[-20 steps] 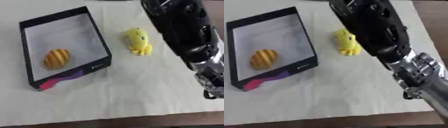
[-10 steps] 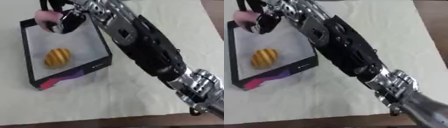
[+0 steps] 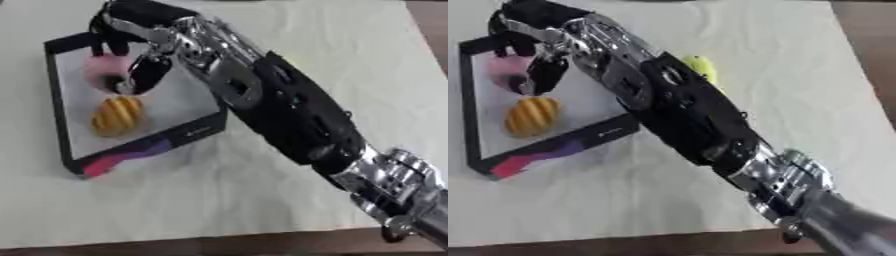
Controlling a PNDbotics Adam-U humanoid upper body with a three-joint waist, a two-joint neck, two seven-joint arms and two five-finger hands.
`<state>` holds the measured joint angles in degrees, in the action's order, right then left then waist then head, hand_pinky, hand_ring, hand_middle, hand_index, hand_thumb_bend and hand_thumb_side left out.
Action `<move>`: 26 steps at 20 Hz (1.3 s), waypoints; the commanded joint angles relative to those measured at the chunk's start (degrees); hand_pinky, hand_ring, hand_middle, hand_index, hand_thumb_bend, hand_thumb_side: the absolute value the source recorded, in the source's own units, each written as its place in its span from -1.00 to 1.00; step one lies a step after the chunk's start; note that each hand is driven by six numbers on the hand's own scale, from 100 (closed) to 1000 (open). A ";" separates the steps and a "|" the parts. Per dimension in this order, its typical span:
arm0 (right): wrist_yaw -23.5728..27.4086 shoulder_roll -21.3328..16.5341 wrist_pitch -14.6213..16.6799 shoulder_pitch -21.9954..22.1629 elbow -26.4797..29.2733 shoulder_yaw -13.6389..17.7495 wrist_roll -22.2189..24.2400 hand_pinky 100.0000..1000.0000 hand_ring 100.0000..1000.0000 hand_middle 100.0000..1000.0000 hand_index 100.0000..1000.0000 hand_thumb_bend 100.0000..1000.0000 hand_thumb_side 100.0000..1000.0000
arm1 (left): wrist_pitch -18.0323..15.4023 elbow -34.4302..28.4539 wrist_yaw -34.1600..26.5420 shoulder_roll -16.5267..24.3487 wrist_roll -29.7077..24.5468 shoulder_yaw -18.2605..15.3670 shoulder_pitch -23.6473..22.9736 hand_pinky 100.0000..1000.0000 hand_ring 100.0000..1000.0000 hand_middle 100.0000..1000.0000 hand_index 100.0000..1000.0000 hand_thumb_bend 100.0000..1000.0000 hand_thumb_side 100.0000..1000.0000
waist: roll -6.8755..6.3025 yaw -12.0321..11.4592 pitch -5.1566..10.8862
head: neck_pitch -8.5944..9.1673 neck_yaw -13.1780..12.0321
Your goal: Pick up objects on the table and place them in the box.
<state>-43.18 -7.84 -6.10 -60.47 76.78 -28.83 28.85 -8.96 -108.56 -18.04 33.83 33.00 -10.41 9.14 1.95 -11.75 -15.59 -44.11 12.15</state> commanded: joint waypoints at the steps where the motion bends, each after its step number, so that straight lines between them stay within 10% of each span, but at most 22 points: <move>1: -1.78 -0.14 0.16 -0.93 -0.16 0.51 1.21 0.40 0.24 -0.04 0.39 -0.39 -1.00 | 0.07 -0.93 0.29 2.13 0.13 -0.56 0.41 0.50 0.66 0.66 0.69 -0.20 0.17 | -0.08 -0.17 1.15 | 0.49 -0.36; 6: -2.73 -0.62 0.95 -0.93 0.23 1.20 2.12 0.64 0.61 0.46 0.70 -0.03 -0.63 | 0.09 -0.83 0.32 2.04 0.18 -0.61 0.11 0.50 0.66 0.66 0.69 -0.20 0.17 | -0.12 -0.03 1.19 | 0.48 -0.51; 15: 2.05 -5.73 -1.27 -2.74 7.82 5.06 -0.03 0.63 0.60 0.47 0.71 -0.04 -0.64 | 0.04 -0.69 0.54 2.14 0.45 -0.91 -0.44 0.50 0.66 0.66 0.68 -0.20 0.16 | -0.29 0.85 1.73 | 0.06 -1.11; 26: 22.50 -34.30 -9.81 0.65 31.49 12.60 -0.94 0.65 0.61 0.48 0.70 -0.05 -0.60 | -0.02 -0.45 1.28 3.09 1.40 -1.59 -2.11 0.50 0.66 0.66 0.68 -0.19 0.17 | 0.54 3.36 2.53 | -0.01 -3.72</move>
<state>-22.66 -37.88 -15.22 -59.06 105.31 -17.49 27.74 -8.89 -108.48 -17.24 34.79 34.16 -11.17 6.93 2.02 -8.33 -15.06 -44.14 8.75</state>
